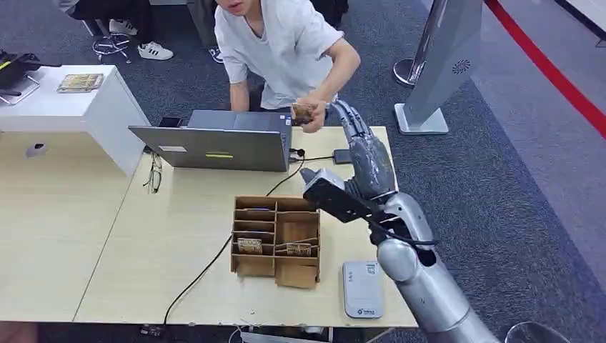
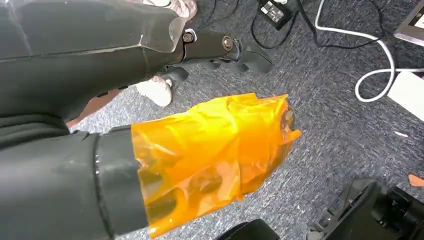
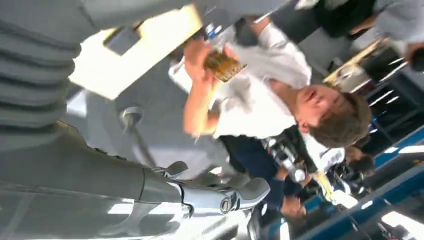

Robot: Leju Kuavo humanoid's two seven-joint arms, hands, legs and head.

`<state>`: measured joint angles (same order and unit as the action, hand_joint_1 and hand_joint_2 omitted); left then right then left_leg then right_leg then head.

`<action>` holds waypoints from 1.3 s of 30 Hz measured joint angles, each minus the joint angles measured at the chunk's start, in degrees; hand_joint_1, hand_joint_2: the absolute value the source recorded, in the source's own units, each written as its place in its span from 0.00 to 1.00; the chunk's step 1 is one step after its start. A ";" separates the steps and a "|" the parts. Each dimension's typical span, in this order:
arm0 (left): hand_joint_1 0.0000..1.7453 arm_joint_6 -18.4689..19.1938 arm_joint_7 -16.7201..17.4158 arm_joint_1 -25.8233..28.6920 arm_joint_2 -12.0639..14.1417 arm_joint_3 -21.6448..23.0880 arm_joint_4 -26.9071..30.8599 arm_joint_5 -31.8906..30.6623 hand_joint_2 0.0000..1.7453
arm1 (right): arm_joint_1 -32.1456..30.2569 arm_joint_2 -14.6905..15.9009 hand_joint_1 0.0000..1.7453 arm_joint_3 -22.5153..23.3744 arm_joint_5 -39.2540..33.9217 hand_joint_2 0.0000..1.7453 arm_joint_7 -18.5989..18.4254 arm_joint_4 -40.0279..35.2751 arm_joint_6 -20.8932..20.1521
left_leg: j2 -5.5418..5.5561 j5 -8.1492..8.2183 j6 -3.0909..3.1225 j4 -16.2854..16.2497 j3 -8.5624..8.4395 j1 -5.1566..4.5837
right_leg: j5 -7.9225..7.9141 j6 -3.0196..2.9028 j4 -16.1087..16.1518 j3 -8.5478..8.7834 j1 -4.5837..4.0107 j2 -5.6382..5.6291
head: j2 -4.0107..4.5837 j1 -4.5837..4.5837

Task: Pass the card to the sensor for recognition and then transmit it.

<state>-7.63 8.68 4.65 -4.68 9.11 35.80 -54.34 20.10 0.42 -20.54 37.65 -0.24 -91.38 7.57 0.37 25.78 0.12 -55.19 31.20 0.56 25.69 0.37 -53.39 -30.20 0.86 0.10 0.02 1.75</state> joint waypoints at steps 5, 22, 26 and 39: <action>0.00 0.00 -1.20 -0.86 0.06 0.13 -1.16 0.79 0.00 | 0.56 0.24 0.00 3.32 -18.30 0.00 3.93 -0.72 -4.87 | 0.00 0.00 0.00 -0.01 0.00 0.00 | -0.03 0.01 0.00 0.00 0.00 0.01 | 0.00 -0.02; 0.00 -1.38 -4.65 -6.27 0.61 3.34 -8.24 4.50 0.00 | 11.46 1.73 0.00 14.27 -58.71 0.00 3.91 2.77 -11.72 | 0.00 -0.03 0.03 -0.07 0.01 -0.01 | -0.10 0.05 -0.01 0.00 0.01 -0.02 | 0.00 -0.02; 0.00 -1.57 -5.16 -7.09 0.68 4.35 -9.16 5.68 0.00 | 13.11 1.64 0.00 15.15 -68.22 0.00 2.24 4.54 -12.38 | 0.01 -0.04 0.03 -0.07 0.02 0.00 | -0.10 0.05 -0.02 0.01 0.01 0.01 | 0.00 0.00; 0.00 -2.95 -5.25 -8.30 0.92 7.54 -10.62 9.09 0.00 | 14.65 -0.22 0.00 16.85 -89.61 0.00 -3.17 7.58 -12.86 | 0.02 -0.04 0.03 -0.07 0.04 0.00 | -0.10 0.05 -0.03 -0.01 0.01 0.01 | 0.00 -0.02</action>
<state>-10.58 3.43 -3.65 -3.76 16.65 25.18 -45.24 34.75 0.20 -3.70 -51.96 -3.41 -83.80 -5.29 0.39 25.74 0.15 -55.26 31.23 0.56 25.59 0.42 -53.42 -30.20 0.86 0.11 0.02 1.73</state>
